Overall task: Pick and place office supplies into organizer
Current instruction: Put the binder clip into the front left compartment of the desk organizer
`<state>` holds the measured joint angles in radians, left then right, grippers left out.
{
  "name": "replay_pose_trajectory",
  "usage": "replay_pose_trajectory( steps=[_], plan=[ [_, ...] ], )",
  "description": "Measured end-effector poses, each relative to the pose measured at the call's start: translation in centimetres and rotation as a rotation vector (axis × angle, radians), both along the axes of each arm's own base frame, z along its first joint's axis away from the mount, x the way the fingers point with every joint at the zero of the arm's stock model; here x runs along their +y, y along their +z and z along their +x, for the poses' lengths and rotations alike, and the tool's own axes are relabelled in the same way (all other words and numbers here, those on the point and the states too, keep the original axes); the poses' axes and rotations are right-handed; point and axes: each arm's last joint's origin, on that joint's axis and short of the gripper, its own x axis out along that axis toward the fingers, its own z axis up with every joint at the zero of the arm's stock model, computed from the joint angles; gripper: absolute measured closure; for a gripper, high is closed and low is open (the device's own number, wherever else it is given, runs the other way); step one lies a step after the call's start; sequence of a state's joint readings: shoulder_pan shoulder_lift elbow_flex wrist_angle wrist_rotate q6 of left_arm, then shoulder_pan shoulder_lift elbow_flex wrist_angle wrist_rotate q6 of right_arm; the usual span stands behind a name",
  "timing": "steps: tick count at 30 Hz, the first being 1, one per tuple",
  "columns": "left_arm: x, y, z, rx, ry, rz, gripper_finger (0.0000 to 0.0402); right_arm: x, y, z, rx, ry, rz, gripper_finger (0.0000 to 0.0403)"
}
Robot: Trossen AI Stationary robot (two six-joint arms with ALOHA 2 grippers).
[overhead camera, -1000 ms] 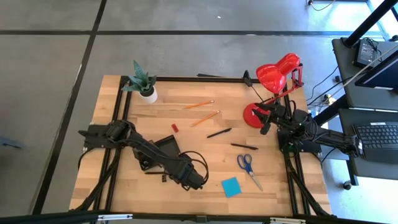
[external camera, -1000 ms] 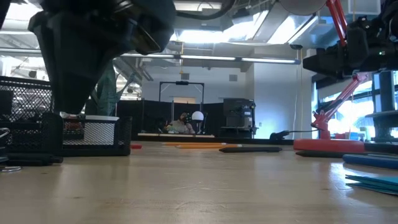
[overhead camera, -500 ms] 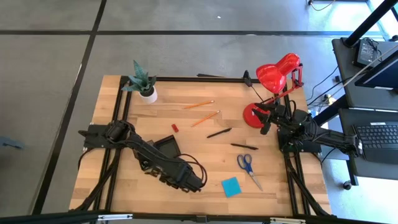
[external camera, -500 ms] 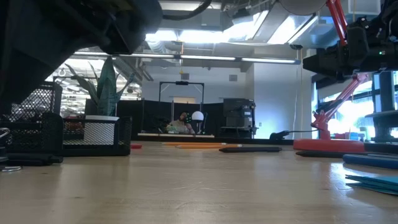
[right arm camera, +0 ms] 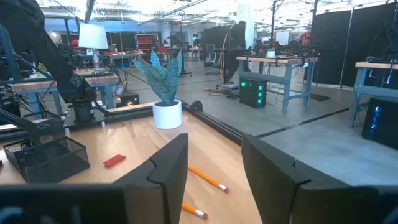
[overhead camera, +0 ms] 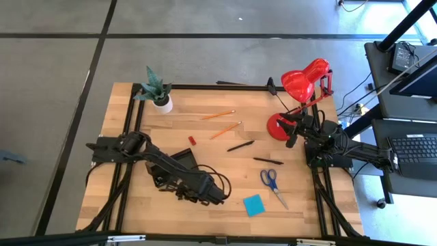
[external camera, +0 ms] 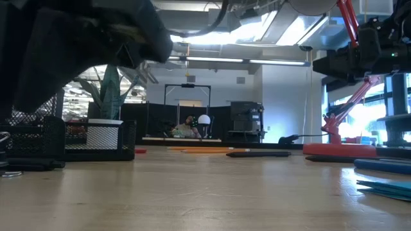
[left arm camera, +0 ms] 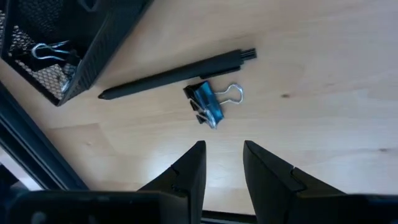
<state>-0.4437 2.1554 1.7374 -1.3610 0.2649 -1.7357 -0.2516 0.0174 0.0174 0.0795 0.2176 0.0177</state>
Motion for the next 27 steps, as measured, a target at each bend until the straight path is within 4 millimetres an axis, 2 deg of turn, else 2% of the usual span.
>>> replay_pose_trajectory(
  steps=[14,23,27],
  plan=[
    [0.1,-0.3,-0.2,0.038,0.021,0.021,0.0302,0.0,-0.2,0.0,0.018,0.0,0.005,0.0249],
    [-0.1,-1.9,0.1,0.069,0.009,0.025,0.0302,0.0,-0.2,0.0,0.025,0.0,0.006,0.0249],
    [-0.1,-2.0,0.1,0.08,0.013,0.032,0.0302,0.0,-0.3,0.0,0.028,0.0,0.007,0.0249]
  ],
)
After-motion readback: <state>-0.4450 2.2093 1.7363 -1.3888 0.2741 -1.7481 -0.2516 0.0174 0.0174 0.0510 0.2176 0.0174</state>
